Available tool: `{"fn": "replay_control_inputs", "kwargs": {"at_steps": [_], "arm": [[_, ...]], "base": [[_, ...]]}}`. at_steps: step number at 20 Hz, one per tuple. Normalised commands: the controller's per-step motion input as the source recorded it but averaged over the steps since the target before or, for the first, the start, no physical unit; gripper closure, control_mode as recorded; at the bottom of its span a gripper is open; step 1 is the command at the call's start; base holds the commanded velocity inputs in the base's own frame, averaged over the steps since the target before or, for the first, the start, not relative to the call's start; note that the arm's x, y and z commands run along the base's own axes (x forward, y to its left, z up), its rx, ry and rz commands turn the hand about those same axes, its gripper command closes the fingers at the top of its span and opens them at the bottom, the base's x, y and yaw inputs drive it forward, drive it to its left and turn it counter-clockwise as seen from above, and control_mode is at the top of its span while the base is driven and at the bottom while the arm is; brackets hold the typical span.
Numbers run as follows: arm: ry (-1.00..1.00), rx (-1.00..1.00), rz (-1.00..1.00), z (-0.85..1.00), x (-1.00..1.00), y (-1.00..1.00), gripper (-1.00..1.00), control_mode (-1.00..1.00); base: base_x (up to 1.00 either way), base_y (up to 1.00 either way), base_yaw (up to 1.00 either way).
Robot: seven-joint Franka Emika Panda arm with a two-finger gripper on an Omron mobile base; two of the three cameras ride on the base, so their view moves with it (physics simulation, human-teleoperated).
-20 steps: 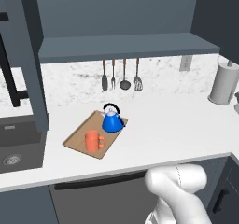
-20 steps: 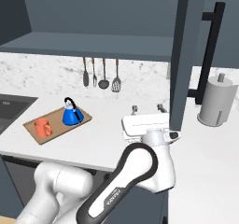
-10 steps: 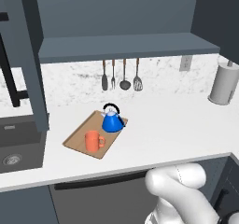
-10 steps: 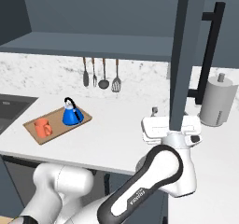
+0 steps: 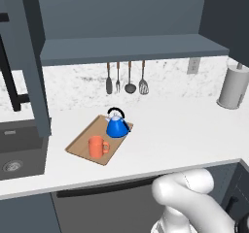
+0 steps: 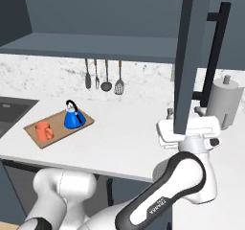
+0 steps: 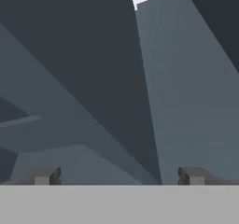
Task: Pick the kettle from the counter and place it on the tray. Then pick the mug from the cabinet and place it on the tray. Then close the cabinet doors.
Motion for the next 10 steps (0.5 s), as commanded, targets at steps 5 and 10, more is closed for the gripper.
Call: {"fn": "replay_control_inputs", "kwargs": {"at_steps": [5, 10], "arm": [[-0.28, -0.07, 0.00, 0.46, -0.26, 0.07, -1.00, -1.00], [-0.24, -0.25, 0.06, 0.36, -0.14, 0.43, -1.00, -1.00]], "base": [[0.00, 0.00, 0.00], [0.00, 0.00, 0.00]]}}
